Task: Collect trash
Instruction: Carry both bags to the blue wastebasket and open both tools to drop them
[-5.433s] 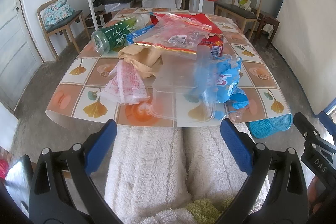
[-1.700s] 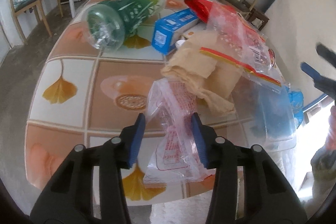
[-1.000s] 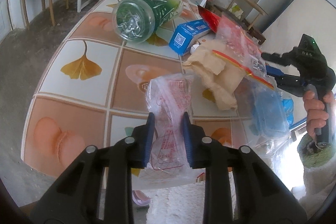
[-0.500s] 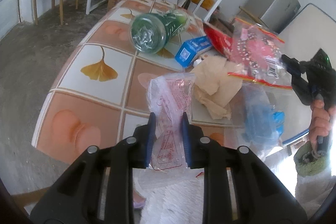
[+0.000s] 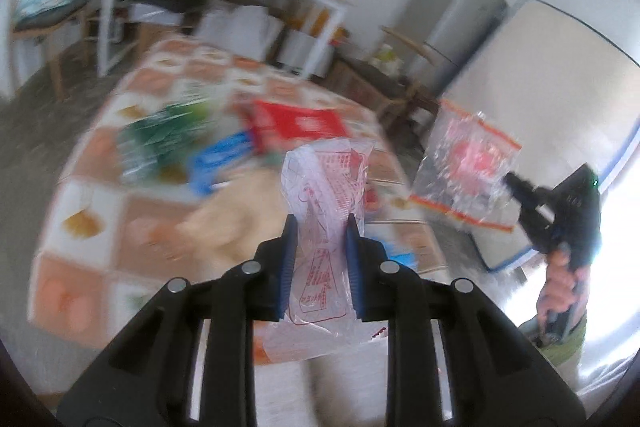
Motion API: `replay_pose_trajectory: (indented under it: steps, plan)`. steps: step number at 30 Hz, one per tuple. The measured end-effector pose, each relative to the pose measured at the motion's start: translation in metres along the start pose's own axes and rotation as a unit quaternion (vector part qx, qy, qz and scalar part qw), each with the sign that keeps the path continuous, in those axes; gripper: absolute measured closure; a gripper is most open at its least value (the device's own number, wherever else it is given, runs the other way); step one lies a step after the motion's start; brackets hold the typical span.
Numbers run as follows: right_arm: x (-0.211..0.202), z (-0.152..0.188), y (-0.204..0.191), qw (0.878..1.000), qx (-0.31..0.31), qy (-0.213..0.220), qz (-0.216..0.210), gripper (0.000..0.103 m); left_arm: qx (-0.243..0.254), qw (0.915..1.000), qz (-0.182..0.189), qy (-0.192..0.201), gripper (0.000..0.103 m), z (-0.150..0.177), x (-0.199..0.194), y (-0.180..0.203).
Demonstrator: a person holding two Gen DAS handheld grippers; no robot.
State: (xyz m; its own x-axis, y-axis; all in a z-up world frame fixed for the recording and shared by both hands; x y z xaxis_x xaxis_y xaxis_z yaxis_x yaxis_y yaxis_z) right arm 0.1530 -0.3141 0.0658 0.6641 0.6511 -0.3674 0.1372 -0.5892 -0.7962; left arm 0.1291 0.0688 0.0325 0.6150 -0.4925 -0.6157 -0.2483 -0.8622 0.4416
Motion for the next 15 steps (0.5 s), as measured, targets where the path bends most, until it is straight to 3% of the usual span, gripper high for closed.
replay_pose_trajectory:
  steps: [4, 8, 15]
  plan:
    - [-0.061, -0.006, 0.044, 0.997, 0.033, 0.056, 0.039, 0.099, 0.051, 0.9974, 0.034, -0.038, 0.082, -0.016, 0.046, 0.07]
    - [-0.126, -0.005, 0.092, 0.985, 0.058, 0.116, 0.116, 0.099, 0.1, 0.9869, 0.076, -0.101, 0.082, -0.024, 0.111, 0.148]
    - [-0.186, 0.004, 0.178, 0.96, 0.122, 0.152, 0.199, 0.099, 0.226, 0.9465, 0.08, -0.216, 0.082, 0.008, 0.247, 0.288]
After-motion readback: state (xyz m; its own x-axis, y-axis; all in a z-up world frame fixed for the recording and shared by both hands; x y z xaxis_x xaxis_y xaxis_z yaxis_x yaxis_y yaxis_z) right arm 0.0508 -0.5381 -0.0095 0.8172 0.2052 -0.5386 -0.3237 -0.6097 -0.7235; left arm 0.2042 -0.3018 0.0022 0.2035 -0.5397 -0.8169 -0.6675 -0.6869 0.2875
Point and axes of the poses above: each gripper's, at about its wrist camera, not at the fingertips, and x roughly the way its jaws point, y to its right, z to its underside, the point moved 4 cm from there along x, roughly the way its jaws point, and after that the axes turned 3 degrees about -y, right-handed, at the moved point
